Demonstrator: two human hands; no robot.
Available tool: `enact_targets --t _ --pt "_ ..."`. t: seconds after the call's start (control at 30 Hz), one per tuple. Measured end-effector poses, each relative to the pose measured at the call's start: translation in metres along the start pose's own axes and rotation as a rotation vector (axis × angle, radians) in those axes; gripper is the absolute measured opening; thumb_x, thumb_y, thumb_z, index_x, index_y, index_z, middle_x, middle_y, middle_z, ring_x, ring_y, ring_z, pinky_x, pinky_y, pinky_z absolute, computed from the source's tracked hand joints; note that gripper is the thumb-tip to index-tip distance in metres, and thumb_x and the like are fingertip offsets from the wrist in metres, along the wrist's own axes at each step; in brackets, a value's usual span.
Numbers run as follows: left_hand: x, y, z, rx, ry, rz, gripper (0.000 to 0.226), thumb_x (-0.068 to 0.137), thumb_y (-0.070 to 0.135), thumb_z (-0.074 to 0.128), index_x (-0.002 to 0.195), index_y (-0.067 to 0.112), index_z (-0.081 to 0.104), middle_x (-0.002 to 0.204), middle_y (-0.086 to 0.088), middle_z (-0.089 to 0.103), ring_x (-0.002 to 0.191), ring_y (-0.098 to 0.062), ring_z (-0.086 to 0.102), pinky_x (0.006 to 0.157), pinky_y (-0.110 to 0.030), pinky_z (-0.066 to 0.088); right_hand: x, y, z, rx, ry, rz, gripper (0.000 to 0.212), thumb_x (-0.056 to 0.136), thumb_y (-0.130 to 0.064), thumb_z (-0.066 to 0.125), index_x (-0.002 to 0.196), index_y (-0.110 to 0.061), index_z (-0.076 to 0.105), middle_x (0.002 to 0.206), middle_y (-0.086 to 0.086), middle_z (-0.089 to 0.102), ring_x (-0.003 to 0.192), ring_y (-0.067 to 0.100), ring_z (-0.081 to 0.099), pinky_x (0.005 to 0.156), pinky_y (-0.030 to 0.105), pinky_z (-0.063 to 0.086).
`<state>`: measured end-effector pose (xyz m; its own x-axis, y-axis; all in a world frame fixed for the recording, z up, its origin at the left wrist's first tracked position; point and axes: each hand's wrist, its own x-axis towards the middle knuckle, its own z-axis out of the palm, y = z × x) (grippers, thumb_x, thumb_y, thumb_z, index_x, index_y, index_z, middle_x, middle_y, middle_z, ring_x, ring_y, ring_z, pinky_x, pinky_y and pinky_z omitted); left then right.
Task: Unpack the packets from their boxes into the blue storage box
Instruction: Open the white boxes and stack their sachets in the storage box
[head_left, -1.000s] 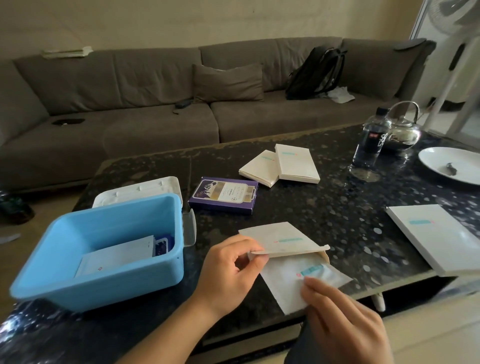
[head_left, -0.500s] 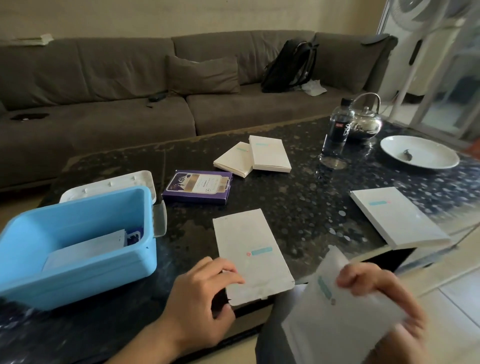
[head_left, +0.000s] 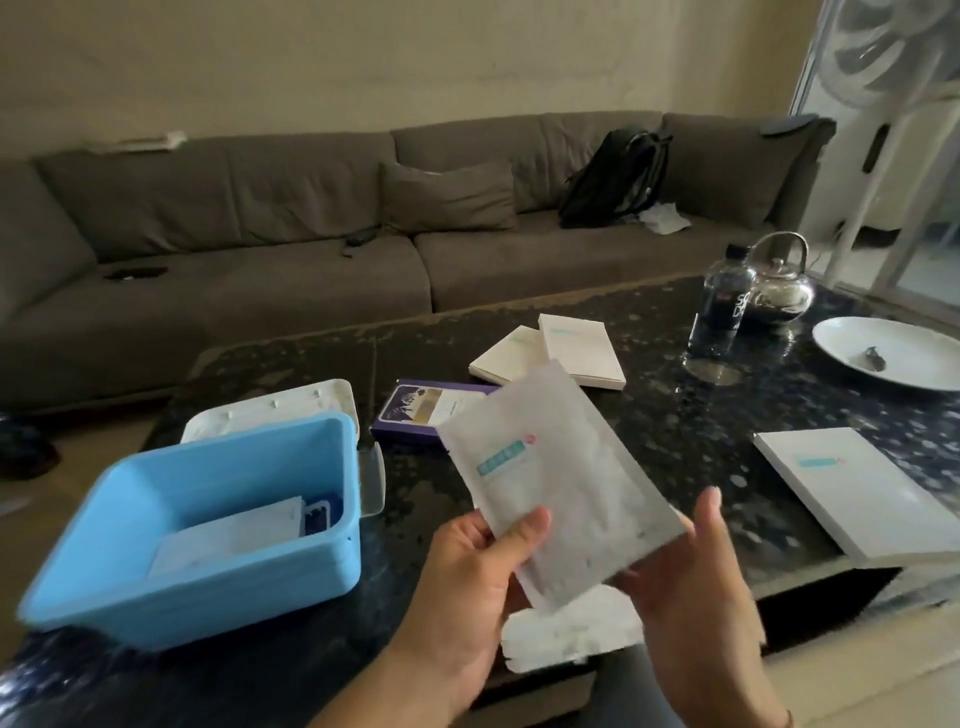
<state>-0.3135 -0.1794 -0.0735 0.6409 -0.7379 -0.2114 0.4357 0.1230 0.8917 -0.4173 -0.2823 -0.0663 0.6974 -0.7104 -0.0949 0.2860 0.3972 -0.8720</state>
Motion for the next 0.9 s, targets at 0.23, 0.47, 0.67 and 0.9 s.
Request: enact_targets --t 0.23,0.47,0.67,0.9 --pt "-0.002 0.016 -0.014 0.044 0.227 0.102 0.034 0.066 0.038 0.073 0.097 0.024 0.075 0.099 0.004 0.077 0.097 -0.018 0.073 0.098 -0.048 0.052 0.007 0.032 0.033 -0.369 -0.006 -0.032 0.027 0.078 -0.035 0.069 0.088 -0.013 0.079 0.087 0.005 0.077 0.084 0.024 0.072 0.066 0.040 0.056" --pt "-0.004 0.051 -0.061 -0.050 0.390 0.121 0.035 0.059 0.036 0.077 0.092 0.026 0.073 0.097 0.005 0.078 0.099 -0.020 0.073 0.094 -0.049 0.055 0.023 0.031 0.064 -0.445 -0.098 0.096 0.019 0.085 -0.018 0.068 0.088 -0.001 0.074 0.080 0.014 0.076 0.071 0.030 0.073 0.054 0.034 0.057" --pt "-0.012 0.076 -0.095 -0.390 0.379 0.085 0.033 0.071 0.014 0.073 0.104 0.018 0.069 0.098 -0.009 0.077 0.093 -0.027 0.074 0.083 -0.043 0.059 0.030 0.033 0.124 -0.586 -0.130 -0.168 0.011 0.081 -0.029 0.067 0.090 -0.026 0.073 0.078 -0.009 0.077 0.070 0.012 0.074 0.057 0.033 0.059" --pt "-0.018 0.102 -0.157 -0.400 0.553 0.236 0.040 0.079 0.012 0.072 0.117 0.019 0.065 0.106 -0.007 0.076 0.096 -0.020 0.074 0.076 -0.034 0.061 0.056 0.021 0.184 -0.862 -0.283 -0.354 0.015 0.085 -0.031 0.066 0.086 -0.045 0.062 0.084 -0.024 0.070 0.071 0.005 0.072 0.060 0.029 0.062"
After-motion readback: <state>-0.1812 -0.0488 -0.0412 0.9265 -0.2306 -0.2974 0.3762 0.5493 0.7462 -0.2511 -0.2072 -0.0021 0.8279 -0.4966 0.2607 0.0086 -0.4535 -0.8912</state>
